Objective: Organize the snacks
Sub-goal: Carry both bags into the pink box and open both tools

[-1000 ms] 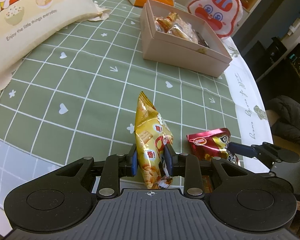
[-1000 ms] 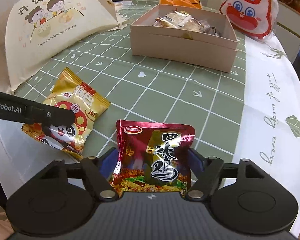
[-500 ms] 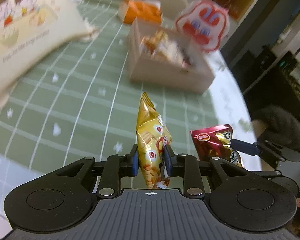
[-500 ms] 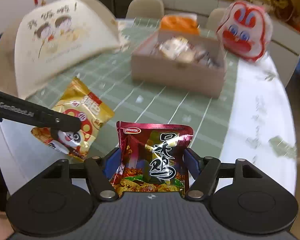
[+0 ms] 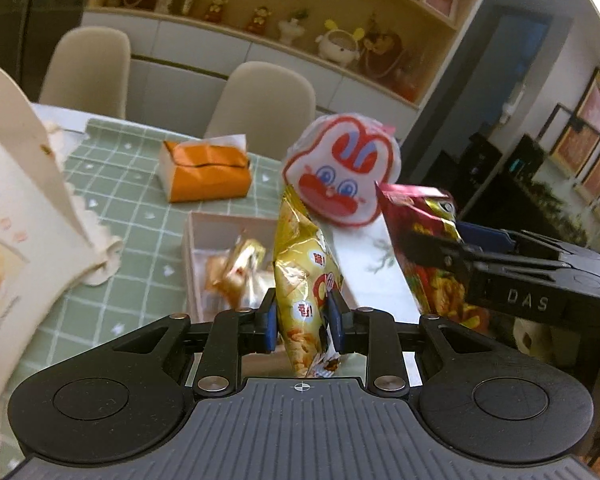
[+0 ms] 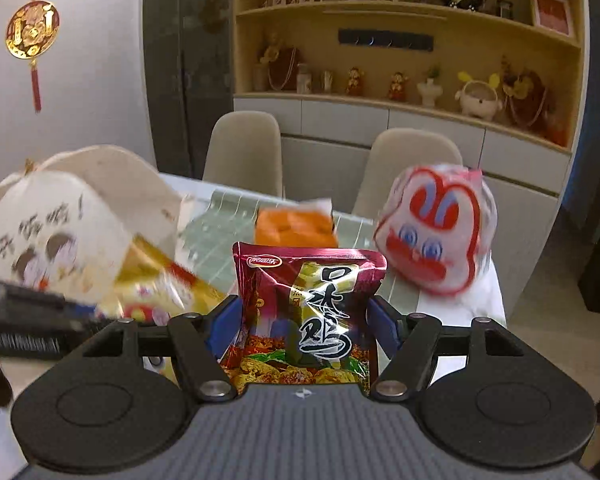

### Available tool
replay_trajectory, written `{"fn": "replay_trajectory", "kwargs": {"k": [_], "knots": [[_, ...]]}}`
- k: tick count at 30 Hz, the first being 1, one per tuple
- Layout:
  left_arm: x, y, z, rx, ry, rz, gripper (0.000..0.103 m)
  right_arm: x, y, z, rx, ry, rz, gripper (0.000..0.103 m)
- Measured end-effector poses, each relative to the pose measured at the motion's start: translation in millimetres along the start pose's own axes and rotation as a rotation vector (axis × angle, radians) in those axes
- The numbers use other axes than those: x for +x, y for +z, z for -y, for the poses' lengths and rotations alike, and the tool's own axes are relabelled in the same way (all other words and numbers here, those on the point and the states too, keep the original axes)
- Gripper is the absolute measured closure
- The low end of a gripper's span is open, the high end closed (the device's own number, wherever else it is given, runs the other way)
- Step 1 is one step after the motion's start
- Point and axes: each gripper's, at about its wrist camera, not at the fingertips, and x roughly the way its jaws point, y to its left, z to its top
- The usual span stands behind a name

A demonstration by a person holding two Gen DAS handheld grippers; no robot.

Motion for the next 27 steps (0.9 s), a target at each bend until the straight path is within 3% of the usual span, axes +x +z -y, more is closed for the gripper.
{"fn": "replay_trajectory", "kwargs": {"k": [5, 9, 13, 17, 21, 27], "knots": [[47, 30, -31, -0.142, -0.047, -0.013, 0.073, 39, 30, -4, -0.051, -0.025, -0.001, 0.033], [113, 36, -64, -0.257, -0.137, -0.127, 0.073, 78, 40, -14, -0.089, -0.039, -0.022, 0.032], [164, 16, -90, -0.271, -0.101, -0.191, 0.067, 125, 35, -17, -0.116, -0.03, -0.076, 0.027], [147, 18, -104, -0.285, -0.084, -0.087, 0.067, 157, 17, -2, -0.014, -0.004, -0.193, 0.026], [118, 22, -99, -0.18, 0.017, 0.0, 0.067, 153, 6, 16, 0.054, 0.013, -0.15, 0.026], [49, 1, -60, -0.07, 0.074, 0.083, 0.067, 105, 9, 33, 0.156, 0.046, -0.064, 0.025]]}}
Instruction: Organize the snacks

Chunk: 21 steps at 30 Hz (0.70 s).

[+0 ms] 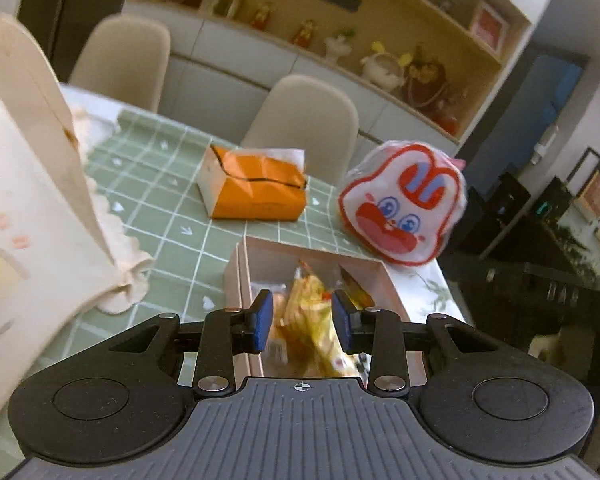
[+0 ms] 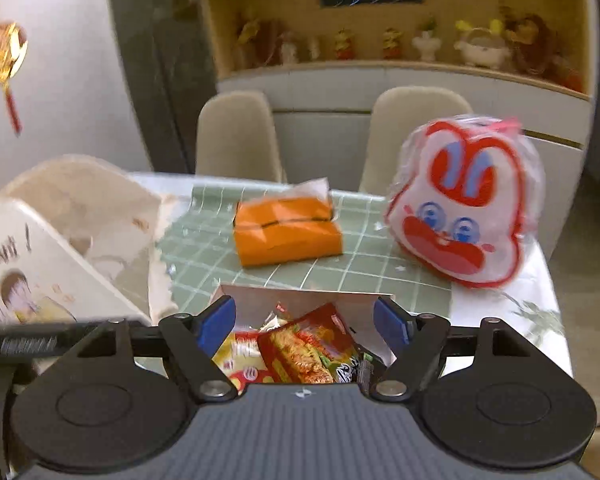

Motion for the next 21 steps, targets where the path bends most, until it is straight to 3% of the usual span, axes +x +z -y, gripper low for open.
{"fn": "replay_trajectory", "kwargs": {"k": [4, 8, 12, 16, 21], "knots": [[-48, -37, 35, 0.087, 0.048, 0.009, 0.069, -50, -24, 5, 0.094, -0.03, 0.007, 0.023], [-84, -76, 64, 0.123, 0.098, -0.011, 0.081, -88, -68, -5, 0.079, -0.072, -0.068, 0.023], [-109, -102, 87, 0.116, 0.15, -0.03, 0.085, -122, -103, -21, 0.055, -0.059, -0.122, 0.023], [-135, -123, 111, 0.149, 0.265, -0.007, 0.085, -155, -126, -39, 0.045, -0.016, -0.148, 0.022], [-147, -136, 122, 0.172, 0.227, -0.049, 0.085, -177, -145, -50, 0.015, -0.029, -0.149, 0.022]]}}
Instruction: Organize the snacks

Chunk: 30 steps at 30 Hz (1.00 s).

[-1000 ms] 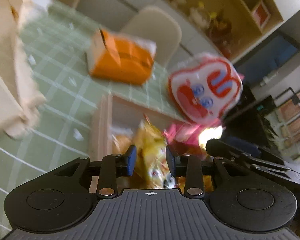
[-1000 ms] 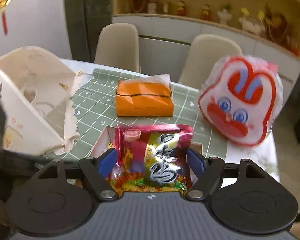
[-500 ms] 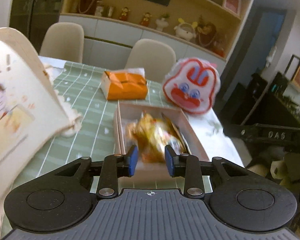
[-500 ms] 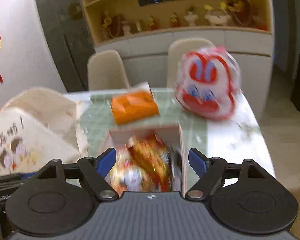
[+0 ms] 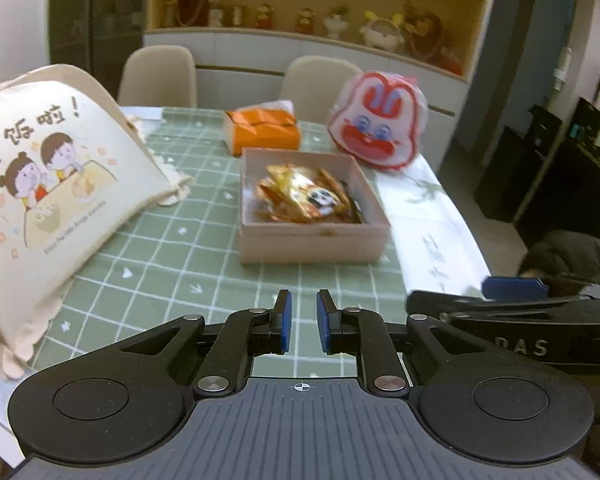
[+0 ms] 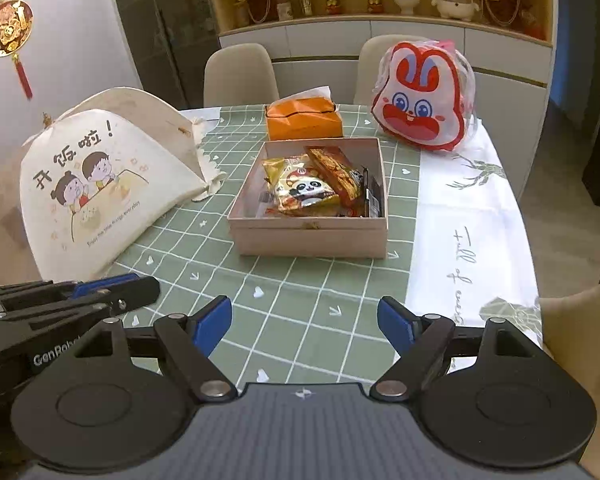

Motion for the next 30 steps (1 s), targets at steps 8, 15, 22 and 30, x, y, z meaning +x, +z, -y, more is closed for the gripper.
{"fn": "replay_trajectory", "kwargs": {"k": [8, 15, 22, 30], "knots": [[-9, -7, 2, 0.005, -0.011, -0.004, 0.085, -3, -8, 3, 0.019, -0.027, -0.005, 0.022], [-8, -9, 5, 0.001, -0.028, -0.02, 0.085, -4, -11, 2, 0.006, -0.049, -0.005, 0.022], [-8, -11, 5, 0.004, -0.037, -0.032, 0.086, -2, -11, 2, 0.007, -0.045, -0.014, 0.022], [-9, -11, 5, 0.0, -0.046, -0.032, 0.086, -3, -12, 1, -0.001, -0.045, -0.011, 0.022]]}}
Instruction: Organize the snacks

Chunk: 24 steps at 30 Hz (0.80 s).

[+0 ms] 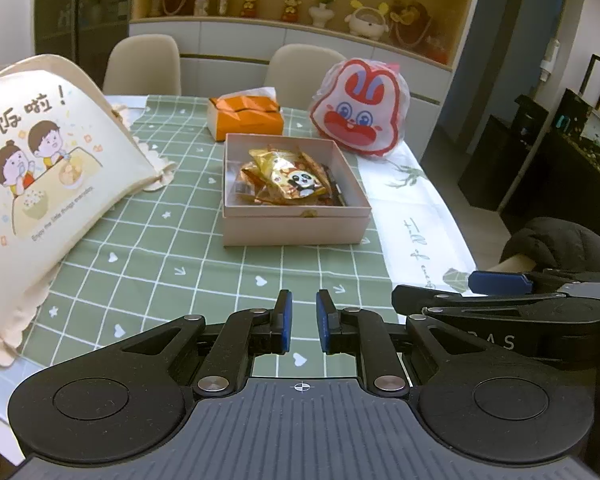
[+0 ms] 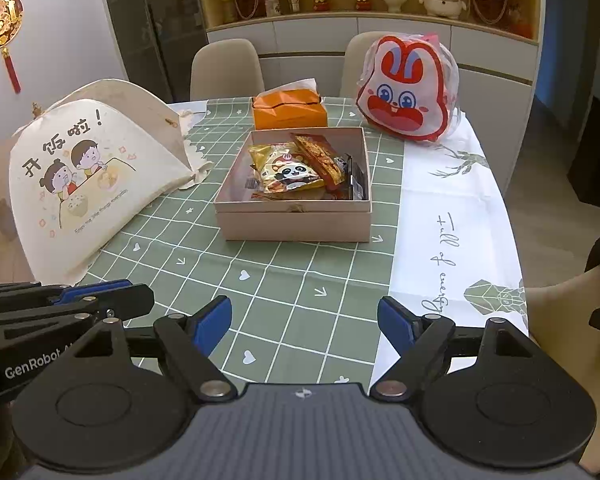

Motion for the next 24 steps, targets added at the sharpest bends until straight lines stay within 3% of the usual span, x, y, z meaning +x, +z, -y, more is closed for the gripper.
{"fn": "replay_trajectory", "kwargs": {"k": [24], "knots": [[-0.6, 0.6, -1.3, -0.005, -0.01, -0.006, 0.086, -4.2, 0.8, -1.1, -0.004, 0.005, 0.006, 0.022]]}}
